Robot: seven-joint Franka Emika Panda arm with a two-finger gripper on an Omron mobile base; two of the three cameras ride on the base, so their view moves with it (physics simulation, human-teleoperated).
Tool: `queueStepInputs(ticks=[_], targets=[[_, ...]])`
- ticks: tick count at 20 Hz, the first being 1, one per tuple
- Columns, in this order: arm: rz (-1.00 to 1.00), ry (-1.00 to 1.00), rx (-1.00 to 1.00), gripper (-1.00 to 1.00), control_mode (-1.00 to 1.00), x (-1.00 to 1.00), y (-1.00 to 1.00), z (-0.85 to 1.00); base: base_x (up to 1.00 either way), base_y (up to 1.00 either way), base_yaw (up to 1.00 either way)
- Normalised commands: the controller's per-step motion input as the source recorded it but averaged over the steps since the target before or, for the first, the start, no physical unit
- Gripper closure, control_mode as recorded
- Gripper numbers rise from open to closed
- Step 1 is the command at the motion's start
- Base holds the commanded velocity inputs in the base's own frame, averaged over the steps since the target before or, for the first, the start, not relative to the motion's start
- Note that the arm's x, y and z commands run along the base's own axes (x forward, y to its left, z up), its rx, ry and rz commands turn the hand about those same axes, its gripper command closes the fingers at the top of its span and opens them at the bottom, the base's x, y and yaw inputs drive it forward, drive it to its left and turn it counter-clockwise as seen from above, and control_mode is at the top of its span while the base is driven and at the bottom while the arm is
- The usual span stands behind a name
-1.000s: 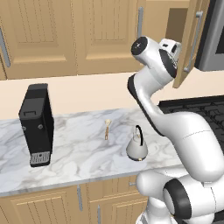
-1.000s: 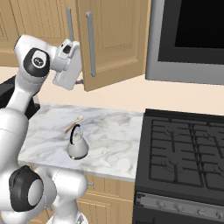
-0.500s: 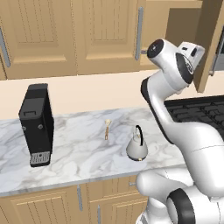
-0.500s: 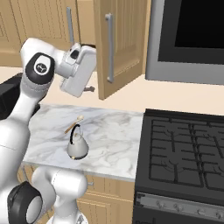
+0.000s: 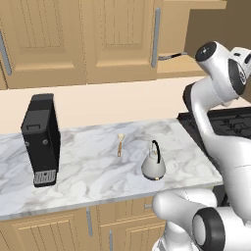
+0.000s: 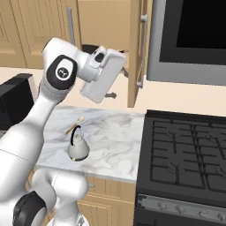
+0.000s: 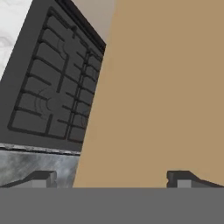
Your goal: Pick the pan from the cabinet and place it on the stove. Then turn on the stove burner for the pan.
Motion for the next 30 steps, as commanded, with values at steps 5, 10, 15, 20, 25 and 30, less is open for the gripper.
queueStepInputs(ticks=[5, 10, 15, 20, 25, 30], targets=[[-0.02, 0.00, 0.03, -1.00, -1.00, -0.23, -0.45, -0.12, 0.00, 0.00, 0.00], [0.00, -0.01, 0.01, -1.00, -1.00, -0.21, -0.12, -0.12, 0.00, 0.00, 0.00], [0.00, -0.19, 0.02, -1.00, -1.00, -0.27, 0.65, -0.10, 0.00, 0.00, 0.00], [0.00, -0.31, 0.13, -1.00, -1.00, -0.30, 0.68, -0.15, 0.00, 0.00, 0.00], [0.01, -0.37, 0.18, -1.00, -1.00, -0.12, 0.63, -0.07, 0.00, 0.00, 0.00], [0.10, -0.34, 0.18, -1.00, -1.00, 0.03, 0.58, 0.00, 0.00, 0.00, 0.00]])
